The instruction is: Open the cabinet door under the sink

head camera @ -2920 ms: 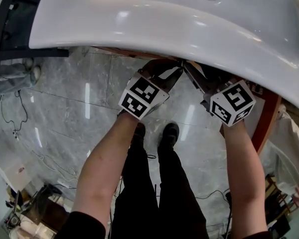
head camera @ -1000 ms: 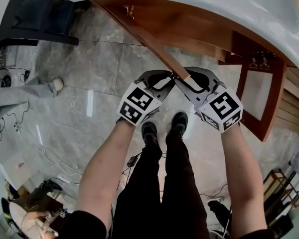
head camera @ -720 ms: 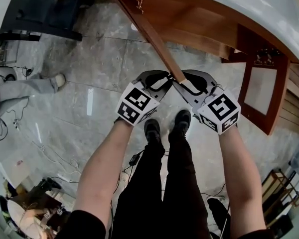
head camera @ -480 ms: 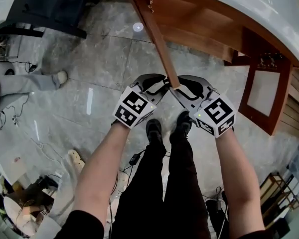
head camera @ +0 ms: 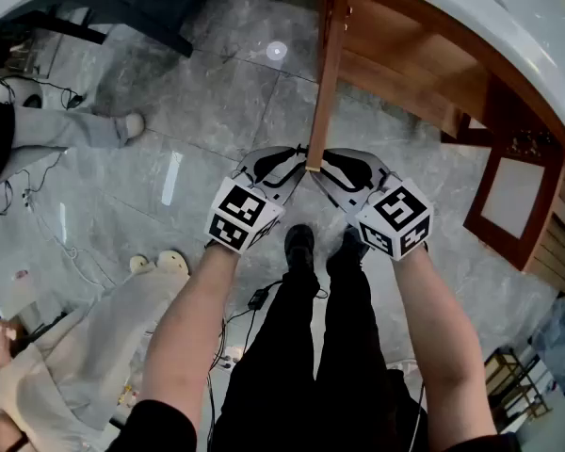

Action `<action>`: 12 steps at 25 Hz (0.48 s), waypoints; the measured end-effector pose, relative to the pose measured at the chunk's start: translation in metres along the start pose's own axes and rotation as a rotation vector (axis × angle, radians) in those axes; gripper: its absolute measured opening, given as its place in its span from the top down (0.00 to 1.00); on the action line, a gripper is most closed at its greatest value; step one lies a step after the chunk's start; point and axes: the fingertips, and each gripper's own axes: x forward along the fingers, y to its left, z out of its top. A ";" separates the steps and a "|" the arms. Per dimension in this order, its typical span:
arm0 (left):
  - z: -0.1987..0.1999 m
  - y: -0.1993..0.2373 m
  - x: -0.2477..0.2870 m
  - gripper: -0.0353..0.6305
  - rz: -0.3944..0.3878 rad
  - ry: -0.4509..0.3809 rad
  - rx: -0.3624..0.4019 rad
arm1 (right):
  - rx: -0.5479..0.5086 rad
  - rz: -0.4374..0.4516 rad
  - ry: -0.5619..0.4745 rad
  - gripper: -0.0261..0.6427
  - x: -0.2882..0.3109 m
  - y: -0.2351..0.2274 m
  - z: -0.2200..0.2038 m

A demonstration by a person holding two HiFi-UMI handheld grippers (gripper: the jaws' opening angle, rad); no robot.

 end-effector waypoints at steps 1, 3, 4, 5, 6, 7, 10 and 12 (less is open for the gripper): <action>0.001 0.005 -0.009 0.77 0.014 -0.010 -0.014 | 0.006 0.000 -0.004 0.79 0.004 0.003 0.004; 0.003 0.010 -0.029 0.77 0.045 -0.032 -0.050 | 0.027 -0.012 -0.018 0.81 0.008 0.007 0.012; 0.005 0.012 -0.041 0.77 0.060 -0.043 -0.072 | 0.042 -0.024 -0.026 0.82 0.006 0.009 0.016; 0.009 0.012 -0.053 0.77 0.074 -0.057 -0.094 | 0.057 -0.039 -0.033 0.82 0.002 0.010 0.021; 0.014 0.011 -0.066 0.77 0.085 -0.072 -0.115 | 0.070 -0.057 -0.041 0.82 -0.004 0.011 0.025; 0.021 0.009 -0.079 0.77 0.094 -0.087 -0.132 | 0.081 -0.074 -0.049 0.82 -0.011 0.013 0.030; 0.042 -0.003 -0.115 0.77 0.105 -0.115 -0.149 | 0.099 -0.119 -0.065 0.83 -0.039 0.028 0.044; 0.057 -0.016 -0.136 0.77 0.100 -0.117 -0.139 | 0.089 -0.142 -0.061 0.84 -0.060 0.047 0.050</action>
